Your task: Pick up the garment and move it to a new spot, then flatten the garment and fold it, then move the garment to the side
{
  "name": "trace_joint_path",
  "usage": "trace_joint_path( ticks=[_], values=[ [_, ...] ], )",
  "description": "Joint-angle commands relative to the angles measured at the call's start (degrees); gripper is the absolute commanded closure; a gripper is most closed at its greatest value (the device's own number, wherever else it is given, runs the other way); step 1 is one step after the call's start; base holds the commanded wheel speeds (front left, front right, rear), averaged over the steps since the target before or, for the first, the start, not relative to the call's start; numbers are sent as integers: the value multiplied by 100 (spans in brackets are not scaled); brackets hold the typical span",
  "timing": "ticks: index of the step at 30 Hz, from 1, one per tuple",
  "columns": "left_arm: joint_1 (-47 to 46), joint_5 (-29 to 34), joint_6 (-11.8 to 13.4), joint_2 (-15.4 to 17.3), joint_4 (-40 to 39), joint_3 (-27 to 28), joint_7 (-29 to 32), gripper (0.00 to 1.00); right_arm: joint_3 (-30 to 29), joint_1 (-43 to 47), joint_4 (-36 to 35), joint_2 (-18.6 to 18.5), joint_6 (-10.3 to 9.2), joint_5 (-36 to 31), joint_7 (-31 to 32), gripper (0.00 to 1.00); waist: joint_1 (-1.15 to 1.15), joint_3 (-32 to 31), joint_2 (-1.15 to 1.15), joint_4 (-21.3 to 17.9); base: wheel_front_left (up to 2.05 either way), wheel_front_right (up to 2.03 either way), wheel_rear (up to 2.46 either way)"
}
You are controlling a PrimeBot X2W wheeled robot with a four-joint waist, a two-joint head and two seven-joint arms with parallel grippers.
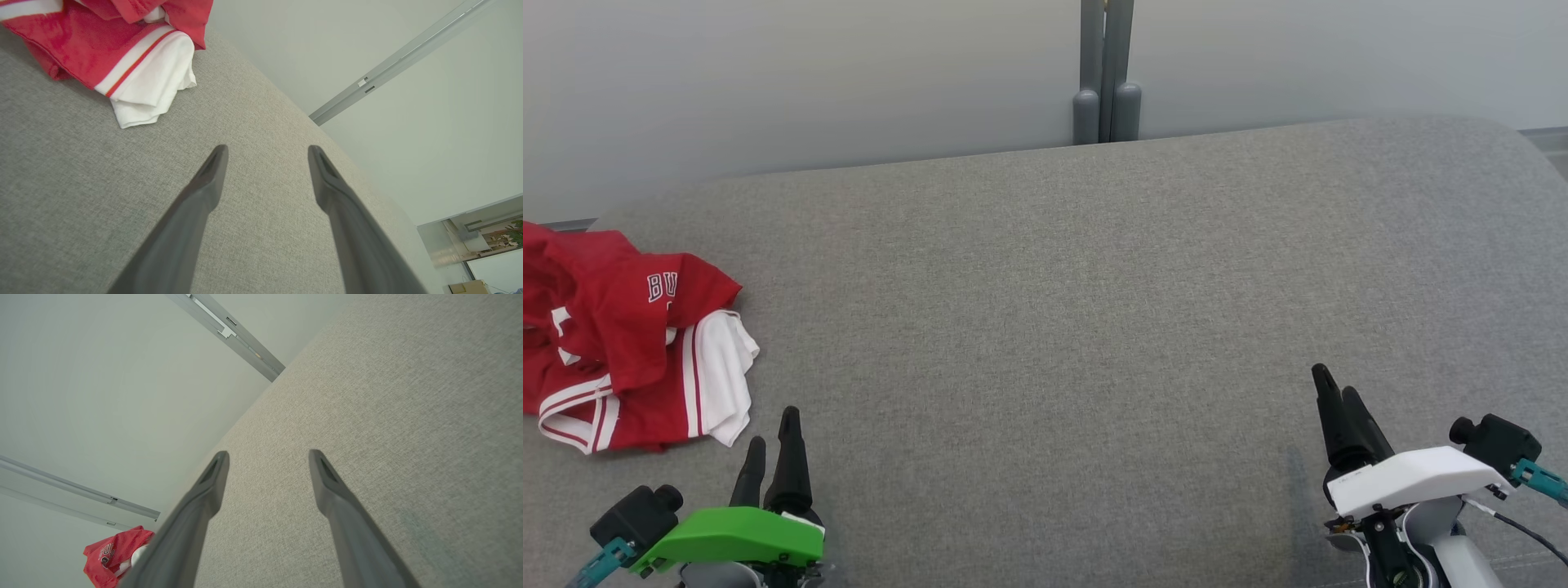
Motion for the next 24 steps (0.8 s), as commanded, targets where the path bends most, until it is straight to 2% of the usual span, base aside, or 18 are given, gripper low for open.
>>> trace_joint_path(
  ticks=[1,24],
  values=[
    [-132,193,35,42,-42,-20,-63,0,25,-131,-55,-38,1,-188,-68,0,0,0,0,0,0,0,0],
    [-176,1788,255,58,134,-183,-459,0,185,-188,-9,-26,2,-1813,-440,0,0,28,0,6,0,0,0]
  ],
)
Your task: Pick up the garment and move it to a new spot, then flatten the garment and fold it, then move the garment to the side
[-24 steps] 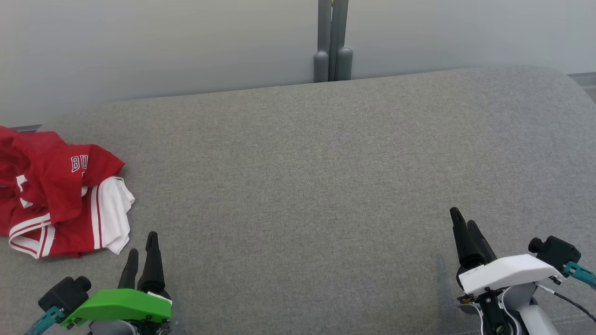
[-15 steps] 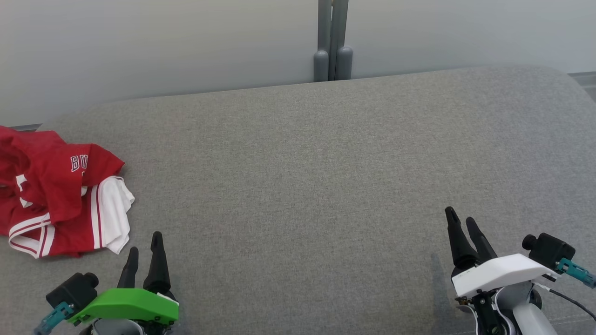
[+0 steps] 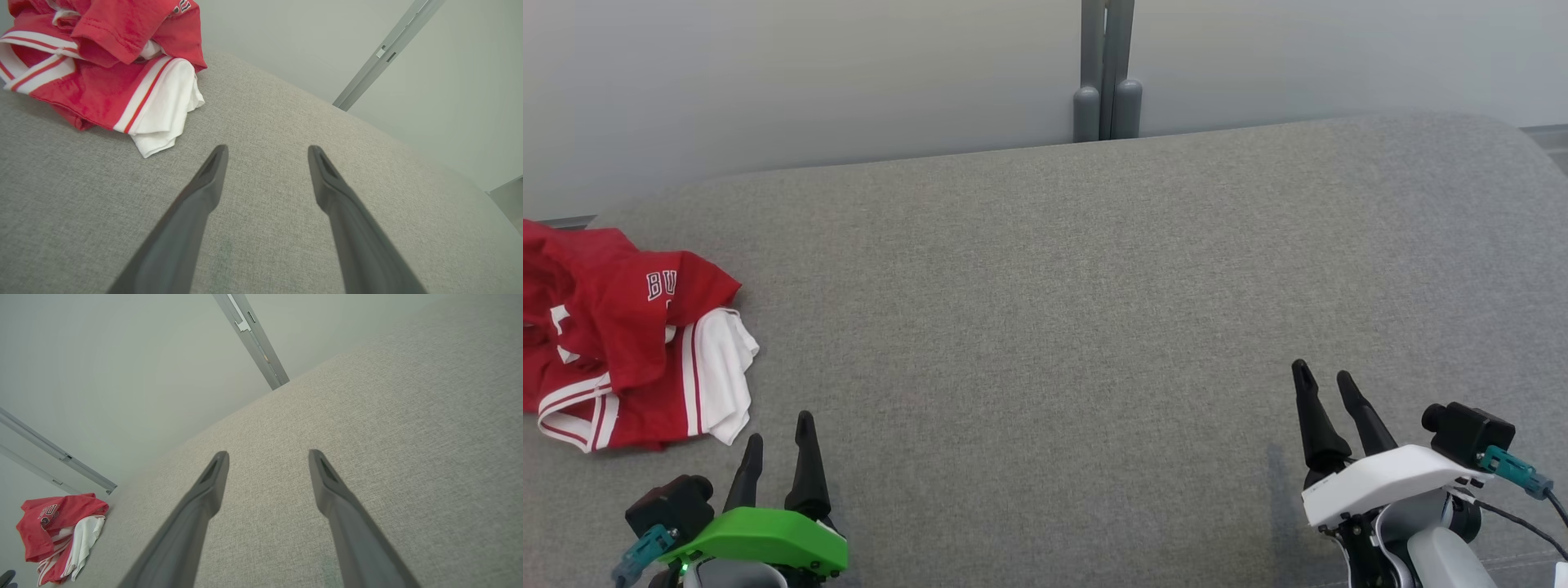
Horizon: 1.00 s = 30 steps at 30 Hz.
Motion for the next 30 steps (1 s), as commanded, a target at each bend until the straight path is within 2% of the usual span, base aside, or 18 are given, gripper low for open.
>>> trace_joint_path(
  ticks=[1,9,16,30],
  values=[
    [-157,134,37,47,-5,5,-65,0,24,-125,-28,-26,2,-131,-62,0,0,2,0,2,0,0,0],
    [-180,607,77,50,28,-66,-190,0,94,-118,-42,-48,2,-589,-178,0,0,15,0,8,0,0,0],
    [-164,1016,-9,54,-19,-137,-291,0,105,-131,0,-47,2,-977,-277,0,0,23,0,3,0,0,0],
    [-133,1780,125,63,72,-204,-486,0,47,-169,200,-22,3,-1948,-465,0,0,24,0,8,0,0,0]
  ],
)
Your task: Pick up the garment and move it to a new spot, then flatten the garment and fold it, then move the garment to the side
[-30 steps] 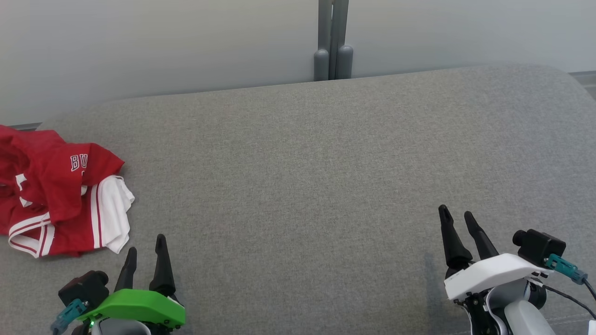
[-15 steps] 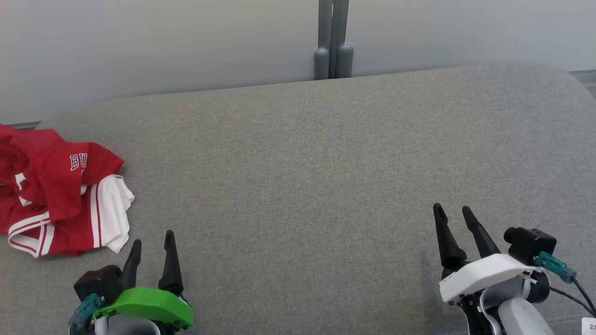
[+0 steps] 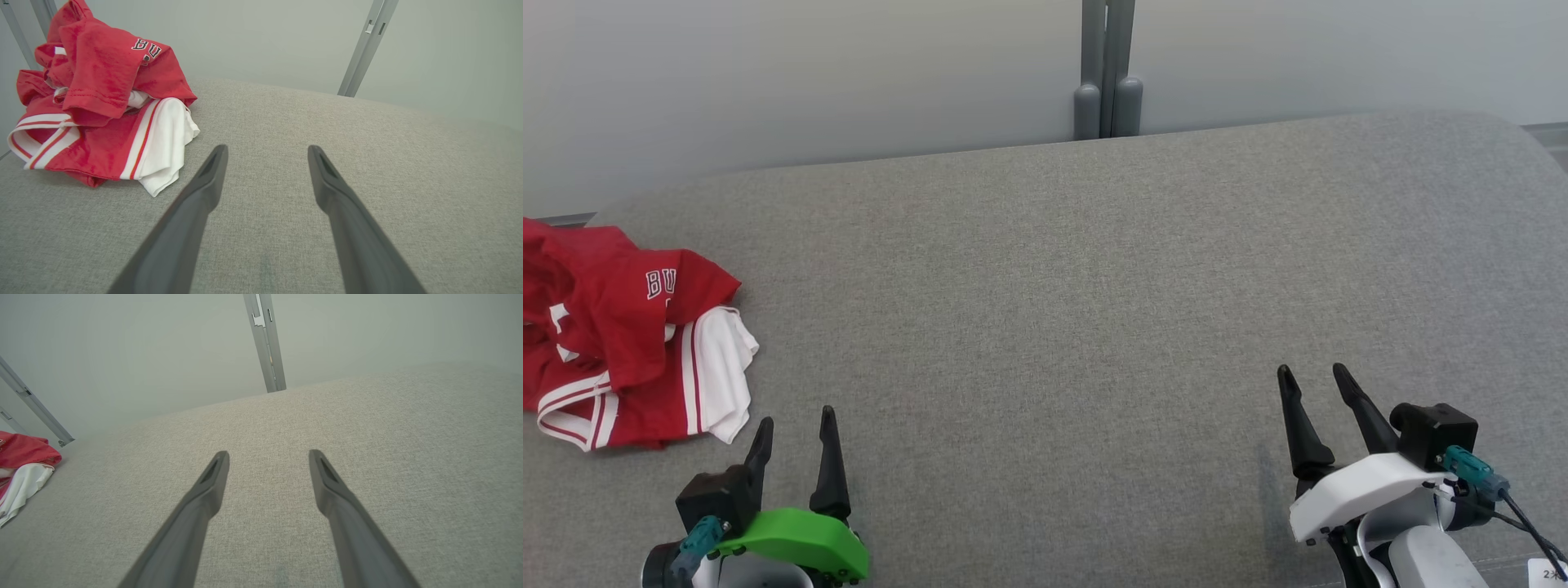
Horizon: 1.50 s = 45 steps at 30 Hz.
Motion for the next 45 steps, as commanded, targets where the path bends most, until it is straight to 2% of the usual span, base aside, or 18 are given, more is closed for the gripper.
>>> trace_joint_path(
  ticks=[1,28,39,45],
  values=[
    [-90,147,8,49,-1,-6,-62,0,-9,-103,8,0,2,-168,-64,0,0,-1,0,2,0,0,0],
    [-12,1078,73,58,56,-38,-360,0,-29,-113,136,42,1,-1484,-349,0,0,-55,0,-12,0,0,0],
    [-21,990,159,57,127,-27,-353,0,-117,-46,128,57,1,-1503,-348,0,0,-39,0,16,0,0,0],
    [-16,940,190,57,112,3,-353,0,-82,-28,101,63,1,-1485,-348,0,0,-11,0,159,0,0,0]
  ],
)
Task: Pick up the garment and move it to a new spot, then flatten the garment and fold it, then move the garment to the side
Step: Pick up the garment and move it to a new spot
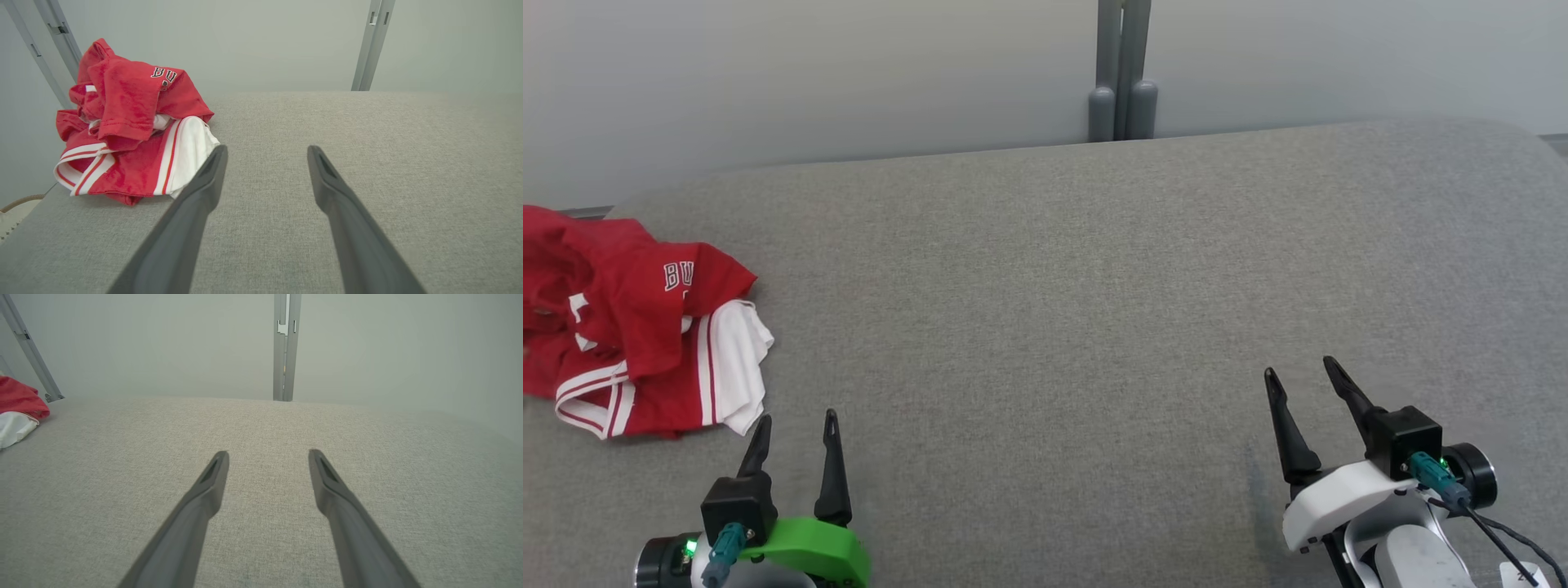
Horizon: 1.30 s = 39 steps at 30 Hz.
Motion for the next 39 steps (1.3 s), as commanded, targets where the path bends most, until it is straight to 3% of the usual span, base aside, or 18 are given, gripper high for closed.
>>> trace_joint_path(
  ticks=[1,6,17,23,30,39],
  values=[
    [-22,-27,40,40,1,24,-21,0,13,39,-18,-7,0,-1,-29,0,0,21,0,115,0,0,0],
    [-4,-44,53,38,87,71,-12,0,108,64,-33,-2,0,88,-28,0,0,50,0,595,0,0,0],
    [102,-9,16,37,242,192,-10,0,464,-33,43,0,0,222,-28,0,0,126,0,2200,0,0,0],
    [208,-69,7,34,280,279,-10,0,834,-119,146,-6,0,298,-28,0,0,182,0,2688,0,0,0],
    [178,-292,-179,32,299,266,-10,0,985,-167,242,-17,0,361,-28,0,0,291,0,2641,0,0,0],
    [-640,-224,-568,56,565,179,-10,0,1042,-322,295,-208,0,400,-27,0,0,719,0,1940,0,0,0]
  ],
)
